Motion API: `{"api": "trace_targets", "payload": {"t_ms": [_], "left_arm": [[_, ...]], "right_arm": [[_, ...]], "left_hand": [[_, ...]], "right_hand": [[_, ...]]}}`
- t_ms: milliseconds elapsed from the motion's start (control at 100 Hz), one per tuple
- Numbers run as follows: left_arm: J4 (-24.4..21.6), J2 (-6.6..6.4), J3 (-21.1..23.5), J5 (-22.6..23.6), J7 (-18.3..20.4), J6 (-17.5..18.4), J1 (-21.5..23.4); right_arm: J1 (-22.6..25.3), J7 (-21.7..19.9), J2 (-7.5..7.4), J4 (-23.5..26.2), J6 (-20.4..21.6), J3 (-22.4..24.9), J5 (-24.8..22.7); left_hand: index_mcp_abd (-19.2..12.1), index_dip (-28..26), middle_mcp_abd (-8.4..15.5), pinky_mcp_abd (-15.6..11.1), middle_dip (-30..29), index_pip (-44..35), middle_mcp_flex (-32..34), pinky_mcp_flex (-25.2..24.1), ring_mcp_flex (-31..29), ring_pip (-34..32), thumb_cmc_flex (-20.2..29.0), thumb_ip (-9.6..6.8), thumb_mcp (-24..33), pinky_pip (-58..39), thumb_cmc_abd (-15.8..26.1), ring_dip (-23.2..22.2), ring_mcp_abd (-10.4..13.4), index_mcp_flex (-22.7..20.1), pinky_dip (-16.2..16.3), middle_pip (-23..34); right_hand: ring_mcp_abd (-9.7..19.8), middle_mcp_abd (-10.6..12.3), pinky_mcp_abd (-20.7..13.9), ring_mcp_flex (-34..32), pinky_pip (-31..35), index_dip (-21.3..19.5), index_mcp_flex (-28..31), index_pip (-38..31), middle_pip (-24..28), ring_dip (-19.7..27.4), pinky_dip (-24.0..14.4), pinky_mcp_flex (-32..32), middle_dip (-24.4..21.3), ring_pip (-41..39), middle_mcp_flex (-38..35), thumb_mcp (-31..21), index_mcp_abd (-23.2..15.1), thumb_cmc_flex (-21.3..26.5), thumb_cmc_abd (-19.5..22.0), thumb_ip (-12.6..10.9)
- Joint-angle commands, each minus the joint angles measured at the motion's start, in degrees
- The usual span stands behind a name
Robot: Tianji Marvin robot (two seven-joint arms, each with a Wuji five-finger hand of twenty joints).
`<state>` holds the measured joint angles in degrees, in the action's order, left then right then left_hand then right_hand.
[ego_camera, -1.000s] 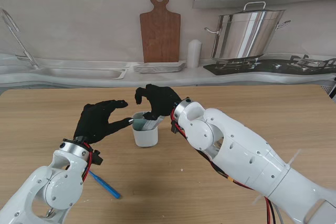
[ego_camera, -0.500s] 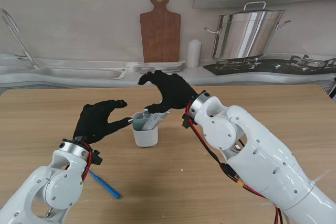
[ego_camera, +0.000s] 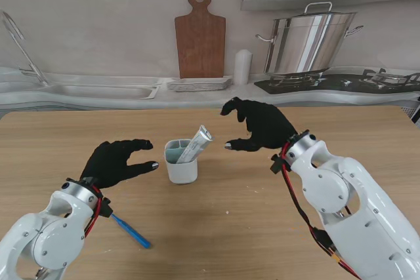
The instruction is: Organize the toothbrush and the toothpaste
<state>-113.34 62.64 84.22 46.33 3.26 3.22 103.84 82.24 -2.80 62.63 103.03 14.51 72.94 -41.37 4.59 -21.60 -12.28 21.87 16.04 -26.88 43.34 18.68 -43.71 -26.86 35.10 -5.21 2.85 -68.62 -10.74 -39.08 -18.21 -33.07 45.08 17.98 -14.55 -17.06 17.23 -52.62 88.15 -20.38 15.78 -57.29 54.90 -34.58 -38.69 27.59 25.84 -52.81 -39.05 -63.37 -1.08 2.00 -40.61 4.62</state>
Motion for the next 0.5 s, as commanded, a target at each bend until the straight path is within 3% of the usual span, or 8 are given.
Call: {"api": "trace_targets", "payload": {"t_ms": [0, 270, 310, 330, 410, 430, 440, 490], "left_arm": [[-0.5, -0.7, 0.73, -0.3, 0.97, 0.93, 2.08], [0.47, -1.31, 4.09, -1.62, 4.08, 6.85, 8.43], [0.6, -1.41, 4.34, -1.35, 4.47, 7.28, 9.24], [0.61, -1.45, 4.42, -1.26, 4.71, 7.34, 9.6], [0.57, -1.68, 4.73, -1.24, 6.06, 7.67, 10.9], [0.57, -1.73, 4.81, -1.16, 6.34, 7.79, 11.17], [0.56, -1.76, 4.86, -1.08, 6.48, 7.84, 11.32], [0.43, -1.88, 5.14, -0.45, 7.12, 7.89, 12.05]], "right_arm": [[2.72, 0.52, -0.58, 0.14, 0.79, 0.65, -0.91], [8.54, -0.97, -1.03, 0.66, 5.24, 5.39, 0.8], [8.86, -0.97, -1.04, 0.34, 5.69, 5.64, 0.96], [8.97, -0.94, -1.06, 0.16, 5.9, 5.74, 0.96], [9.36, -1.77, -1.22, -0.26, 5.97, 6.14, 1.2], [9.43, -2.07, -1.26, -0.35, 5.9, 6.2, 1.38], [9.45, -2.15, -1.26, -0.42, 5.87, 6.21, 1.48], [9.48, -2.11, -1.22, -0.84, 5.74, 6.13, 1.99]], "left_hand": [[-1.18, -1.02, 0.66, -1.87, 2.78, -1.15, 2.44, 2.23, -3.24, -3.27, 0.88, -0.12, 0.6, -3.72, 1.21, -3.13, -0.21, -1.71, 2.34, 1.75], [-1.51, -1.2, 1.14, -4.88, 3.8, -4.85, 6.08, 10.55, -10.09, -11.37, 1.1, -0.49, 1.04, -12.73, 1.58, -8.31, 0.23, -2.74, 3.54, 5.25], [-1.84, -1.22, 1.36, -5.06, 3.81, -5.12, 6.38, 10.72, -10.89, -11.63, 1.07, -0.47, 1.06, -12.83, 1.6, -8.2, 2.89, -2.81, 3.31, 5.4], [-1.75, -1.21, 1.35, -5.21, 3.79, -5.24, 6.42, 10.85, -10.65, -11.48, 1.15, -0.47, 1.1, -12.91, 1.59, -8.15, 1.12, -2.88, 3.19, 5.4], [-1.8, -1.09, 1.39, -5.21, 3.73, -5.36, 6.29, 10.18, -9.99, -11.25, 1.02, -0.37, 1.05, -12.7, 1.92, -8.11, 0.69, -2.72, 2.69, 5.33], [-1.96, -1.07, 1.51, -5.12, 3.72, -5.44, 6.33, 10.03, -10.29, -11.21, 0.97, -0.33, 1.0, -12.54, 1.99, -7.99, 2.55, -2.77, 2.5, 5.34], [-1.94, -1.07, 1.55, -5.09, 3.73, -5.5, 6.38, 9.99, -10.16, -11.02, 1.04, -0.32, 1.01, -12.48, 1.96, -7.9, 1.69, -2.82, 2.42, 5.36], [-2.05, -1.11, 1.56, -5.15, 3.82, -5.85, 6.68, 10.18, -10.69, -10.78, 1.09, -0.33, 0.99, -12.44, 1.88, -7.58, 3.14, -2.94, 2.02, 5.56]], "right_hand": [[0.65, 1.94, -1.6, -2.84, 0.76, -0.4, 2.06, 0.98, -1.45, 1.47, -1.81, -2.35, -0.82, 1.77, -1.78, -0.56, -1.41, -1.99, -1.1, 1.23], [1.85, 0.4, -8.18, -11.39, -6.61, -0.93, 8.32, 1.53, -2.57, 0.92, 3.44, 3.38, -1.46, 2.82, -10.74, 0.21, 0.17, 0.13, -1.04, 0.73], [2.16, 0.3, -8.77, -12.53, -6.73, -1.09, 9.23, 1.33, -2.59, 0.72, 3.93, 4.32, -1.56, 2.94, -11.86, 0.35, 0.48, 0.36, -1.03, 0.69], [2.29, 0.24, -8.81, -12.96, -6.95, -1.13, 9.62, 1.33, -2.72, 0.77, 4.21, 4.44, -1.66, 3.38, -12.26, 0.29, 0.65, 0.4, -1.12, 0.68], [3.41, 0.52, -8.57, -15.7, -11.67, -1.44, 11.65, 1.28, -2.63, 0.68, 8.13, 3.4, -1.86, 4.62, -14.85, 0.29, 1.16, 0.37, -1.08, 0.75], [3.57, 0.68, -8.85, -16.57, -11.51, -1.7, 12.05, 1.24, -2.35, 0.65, 10.93, 3.07, -1.9, 4.59, -15.6, 0.22, 1.38, 0.29, -1.16, 0.82], [3.62, 0.66, -9.05, -17.1, -11.28, -1.83, 12.44, 1.15, -2.2, 0.62, 12.15, 2.94, -1.91, 4.49, -16.04, 0.16, 1.56, 0.29, -1.22, 0.85], [3.37, 0.41, -9.22, -18.62, -10.78, -2.03, 14.48, 0.75, -1.99, 0.7, 13.36, 3.45, -1.97, 4.28, -17.45, -0.17, 2.16, 0.7, -2.0, 0.85]]}}
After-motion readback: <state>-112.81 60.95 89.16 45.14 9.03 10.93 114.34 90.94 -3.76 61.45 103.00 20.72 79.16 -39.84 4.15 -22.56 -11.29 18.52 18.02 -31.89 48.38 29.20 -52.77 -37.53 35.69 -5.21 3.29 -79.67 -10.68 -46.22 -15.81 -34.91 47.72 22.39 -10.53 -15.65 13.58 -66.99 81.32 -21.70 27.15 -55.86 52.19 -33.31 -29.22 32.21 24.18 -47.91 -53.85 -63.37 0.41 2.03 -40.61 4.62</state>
